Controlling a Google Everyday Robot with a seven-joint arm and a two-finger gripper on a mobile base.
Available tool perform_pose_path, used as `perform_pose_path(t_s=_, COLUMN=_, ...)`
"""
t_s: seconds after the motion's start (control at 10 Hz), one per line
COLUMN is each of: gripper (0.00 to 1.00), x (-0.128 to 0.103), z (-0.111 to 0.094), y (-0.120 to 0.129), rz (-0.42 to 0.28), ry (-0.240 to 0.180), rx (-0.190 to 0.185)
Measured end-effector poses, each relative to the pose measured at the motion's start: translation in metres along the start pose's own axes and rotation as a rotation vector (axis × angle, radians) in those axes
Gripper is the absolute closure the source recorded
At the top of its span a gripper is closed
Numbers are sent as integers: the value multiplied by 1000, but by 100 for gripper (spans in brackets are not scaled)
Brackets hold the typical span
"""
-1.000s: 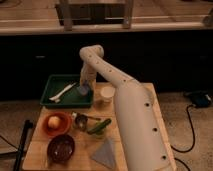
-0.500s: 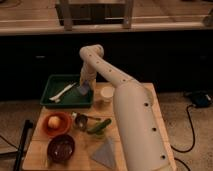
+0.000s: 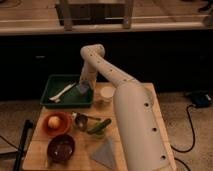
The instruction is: Place sponge in tray
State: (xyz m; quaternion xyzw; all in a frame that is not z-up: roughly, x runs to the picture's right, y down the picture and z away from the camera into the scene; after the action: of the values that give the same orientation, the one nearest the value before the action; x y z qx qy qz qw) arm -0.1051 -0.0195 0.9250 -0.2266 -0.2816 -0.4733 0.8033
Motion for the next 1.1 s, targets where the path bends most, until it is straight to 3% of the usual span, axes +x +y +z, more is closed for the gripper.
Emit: perform_pose_path(t_s=1.1, gripper=20, x=4, z=-4, y=4, rz=-4, ry=-7, rx=6)
